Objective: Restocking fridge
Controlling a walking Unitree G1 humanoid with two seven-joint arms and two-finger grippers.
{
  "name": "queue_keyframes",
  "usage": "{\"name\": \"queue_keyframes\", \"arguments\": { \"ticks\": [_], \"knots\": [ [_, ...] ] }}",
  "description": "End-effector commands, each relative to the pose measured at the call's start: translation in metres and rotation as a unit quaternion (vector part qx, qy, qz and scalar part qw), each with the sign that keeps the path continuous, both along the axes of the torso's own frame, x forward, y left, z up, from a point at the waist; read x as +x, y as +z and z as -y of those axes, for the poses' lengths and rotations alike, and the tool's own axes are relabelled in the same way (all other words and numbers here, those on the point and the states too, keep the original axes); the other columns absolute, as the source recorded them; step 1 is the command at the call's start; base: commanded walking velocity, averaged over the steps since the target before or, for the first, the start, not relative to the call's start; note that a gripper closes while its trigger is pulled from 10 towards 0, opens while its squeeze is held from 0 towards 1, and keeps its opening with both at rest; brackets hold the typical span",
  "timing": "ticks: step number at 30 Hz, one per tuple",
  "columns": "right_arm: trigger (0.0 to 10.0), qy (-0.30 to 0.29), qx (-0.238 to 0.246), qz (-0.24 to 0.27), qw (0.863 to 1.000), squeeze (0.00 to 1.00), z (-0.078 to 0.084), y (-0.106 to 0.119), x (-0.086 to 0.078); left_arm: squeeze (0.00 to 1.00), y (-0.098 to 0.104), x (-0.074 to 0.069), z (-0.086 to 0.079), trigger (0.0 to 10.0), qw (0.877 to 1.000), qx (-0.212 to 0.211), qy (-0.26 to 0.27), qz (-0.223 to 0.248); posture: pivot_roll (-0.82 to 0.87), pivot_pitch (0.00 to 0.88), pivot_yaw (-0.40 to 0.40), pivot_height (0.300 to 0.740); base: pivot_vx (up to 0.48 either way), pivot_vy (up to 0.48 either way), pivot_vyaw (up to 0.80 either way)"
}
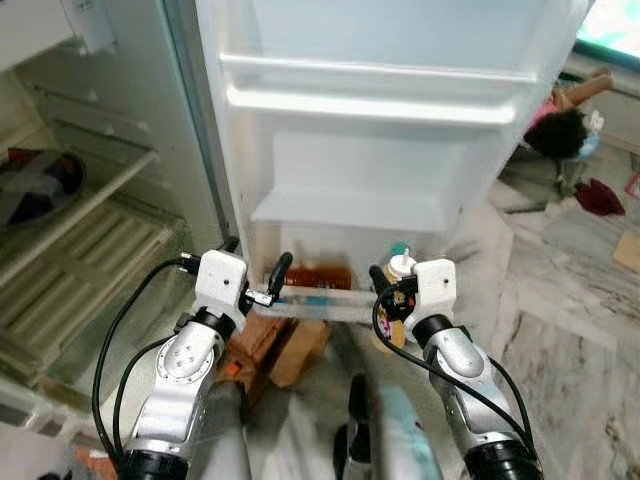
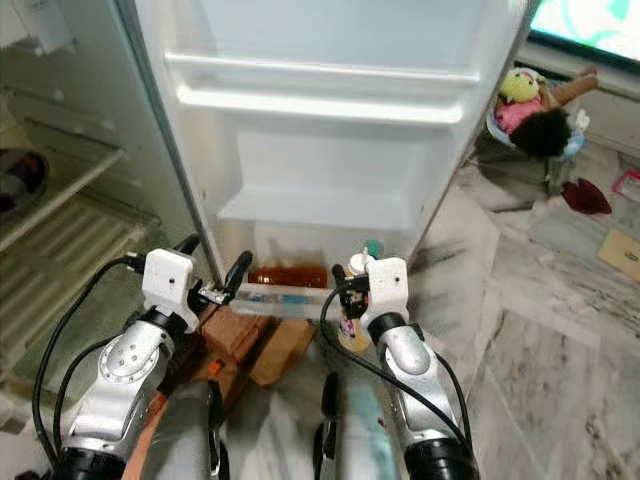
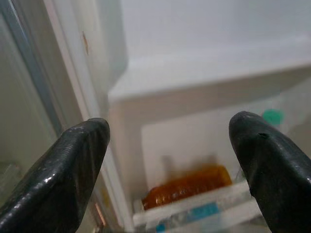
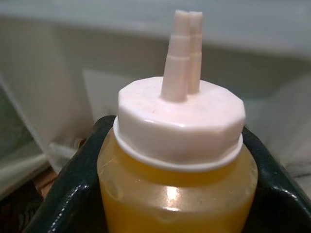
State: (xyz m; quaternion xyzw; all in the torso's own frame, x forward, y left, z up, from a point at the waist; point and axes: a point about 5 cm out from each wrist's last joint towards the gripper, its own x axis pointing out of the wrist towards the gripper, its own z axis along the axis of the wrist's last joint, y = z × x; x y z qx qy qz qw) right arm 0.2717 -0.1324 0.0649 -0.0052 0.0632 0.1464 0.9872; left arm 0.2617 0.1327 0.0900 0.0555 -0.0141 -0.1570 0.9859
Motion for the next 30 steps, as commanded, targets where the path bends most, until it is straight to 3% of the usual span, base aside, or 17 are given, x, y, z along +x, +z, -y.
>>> {"name": "queue_keyframes", "arguments": {
  "ticks": [1,6,14,20,25,30],
  "knots": [
    [10.0,0.02,-0.019,0.025,0.999,0.0,0.0,0.008,0.005,0.0,0.001,-0.001,-0.006,10.0,1.0,0.012,0.022,0.004,0.04,0.15,-0.049,0.559,0.0,0.0,0.0],
    [10.0,0.076,-0.043,0.071,0.994,0.0,-0.013,0.021,0.012,0.0,0.004,-0.004,-0.017,10.0,0.999,0.01,0.053,0.005,0.04,0.173,-0.046,0.559,0.0,0.0,0.0],
    [10.0,0.144,-0.082,0.114,0.98,0.0,-0.031,0.03,0.016,0.0,0.009,-0.006,-0.021,10.0,0.998,0.006,0.063,0.006,0.06,0.207,-0.04,0.559,0.0,0.0,0.0],
    [10.0,0.173,-0.128,0.182,0.96,0.0,-0.038,0.044,0.025,0.0,0.015,-0.012,-0.023,10.0,0.998,0.008,0.063,0.01,0.07,0.247,-0.03,0.559,0.0,0.0,0.0],
    [10.0,0.196,-0.181,0.234,0.935,0.0,-0.043,0.061,0.043,0.0,0.025,-0.022,-0.021,10.0,0.998,-0.003,0.051,0.033,0.1,0.3,-0.025,0.559,0.0,0.0,0.0],
    [10.0,0.21,-0.207,0.257,0.92,0.0,-0.051,0.069,0.055,0.0,0.027,-0.029,-0.025,10.0,0.998,0.002,0.057,0.021,0.12,0.334,-0.022,0.559,0.0,0.0,0.0]
  ]
}}
